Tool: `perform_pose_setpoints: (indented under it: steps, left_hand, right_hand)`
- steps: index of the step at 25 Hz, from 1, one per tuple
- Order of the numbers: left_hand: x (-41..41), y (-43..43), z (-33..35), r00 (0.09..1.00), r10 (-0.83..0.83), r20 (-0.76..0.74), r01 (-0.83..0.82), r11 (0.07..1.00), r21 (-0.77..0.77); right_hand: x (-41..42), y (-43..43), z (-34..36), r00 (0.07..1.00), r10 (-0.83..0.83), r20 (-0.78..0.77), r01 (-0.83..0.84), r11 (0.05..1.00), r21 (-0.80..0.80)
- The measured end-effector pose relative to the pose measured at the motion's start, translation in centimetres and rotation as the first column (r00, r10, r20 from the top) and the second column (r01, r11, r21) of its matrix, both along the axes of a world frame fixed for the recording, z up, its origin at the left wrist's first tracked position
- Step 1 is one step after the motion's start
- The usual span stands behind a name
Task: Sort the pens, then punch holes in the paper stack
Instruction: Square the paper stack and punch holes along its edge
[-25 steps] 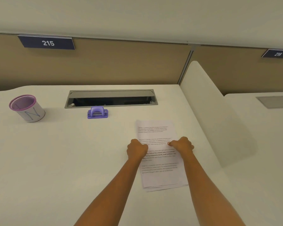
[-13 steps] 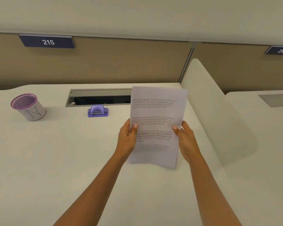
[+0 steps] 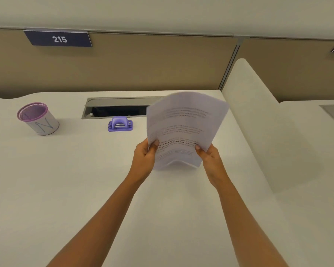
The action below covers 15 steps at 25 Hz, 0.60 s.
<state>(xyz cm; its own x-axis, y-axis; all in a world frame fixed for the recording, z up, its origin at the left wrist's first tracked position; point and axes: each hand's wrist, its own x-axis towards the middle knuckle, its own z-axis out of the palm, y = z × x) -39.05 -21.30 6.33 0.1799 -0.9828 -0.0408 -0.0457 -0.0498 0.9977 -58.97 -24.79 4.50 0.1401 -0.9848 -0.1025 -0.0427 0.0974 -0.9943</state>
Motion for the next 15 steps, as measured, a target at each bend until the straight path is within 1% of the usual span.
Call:
perform_pose_setpoints:
  steps: [1, 3, 5, 6, 7, 8, 9, 10, 12, 13, 15]
  left_hand:
    - [0.2, -0.3, 0.4, 1.000, 0.019, -0.010, -0.019, 1.000, 0.003]
    - [0.7, -0.8, 1.4, 0.995, 0.054, -0.084, -0.053, 0.998, 0.020]
    - [1.2, -0.8, 2.3, 0.968, 0.113, -0.224, -0.095, 0.991, 0.090]
    - [1.4, -0.7, 2.6, 0.936, 0.140, -0.322, -0.105, 0.987, 0.125]
    - [1.6, -0.6, 2.7, 0.889, 0.158, -0.431, -0.103, 0.984, 0.148]
    - [1.6, -0.5, 2.7, 0.832, 0.176, -0.526, -0.103, 0.981, 0.166]
    - [1.5, -0.3, 2.7, 0.780, 0.202, -0.592, -0.111, 0.976, 0.188]
    - [1.2, -0.2, 2.5, 0.739, 0.228, -0.634, -0.121, 0.970, 0.209]
    - [0.2, 0.3, 1.9, 0.686, 0.247, -0.684, -0.119, 0.966, 0.228]
    - [-0.3, 0.6, 1.5, 0.670, 0.239, -0.703, -0.106, 0.968, 0.228]
    - [-0.7, 1.0, 0.9, 0.644, 0.247, -0.724, -0.094, 0.965, 0.246]
  right_hand:
    - [0.0, -0.4, 0.6, 1.000, 0.011, -0.010, -0.011, 1.000, -0.020]
    - [-0.7, -1.2, 2.4, 0.998, 0.048, -0.037, -0.050, 0.997, -0.057]
    - [-1.8, -1.6, 4.0, 0.997, 0.050, -0.059, -0.053, 0.997, -0.047]
    - [-2.4, -1.4, 4.3, 0.998, -0.006, -0.056, 0.004, 0.999, -0.034]
    - [-2.7, -0.7, 4.5, 0.995, -0.100, -0.014, 0.100, 0.995, -0.013]
    - [-2.7, 0.2, 4.2, 0.977, -0.199, 0.071, 0.198, 0.980, 0.032]
    - [-2.0, 1.3, 3.8, 0.952, -0.247, 0.179, 0.234, 0.968, 0.092]
    - [-0.8, 2.3, 3.4, 0.934, -0.229, 0.275, 0.197, 0.970, 0.139]
    - [2.1, 3.9, 2.7, 0.915, -0.120, 0.385, 0.067, 0.987, 0.149]
    - [3.4, 4.3, 2.4, 0.902, -0.099, 0.421, 0.046, 0.990, 0.133]
    - [4.6, 4.3, 2.4, 0.891, -0.149, 0.428, 0.106, 0.987, 0.122]
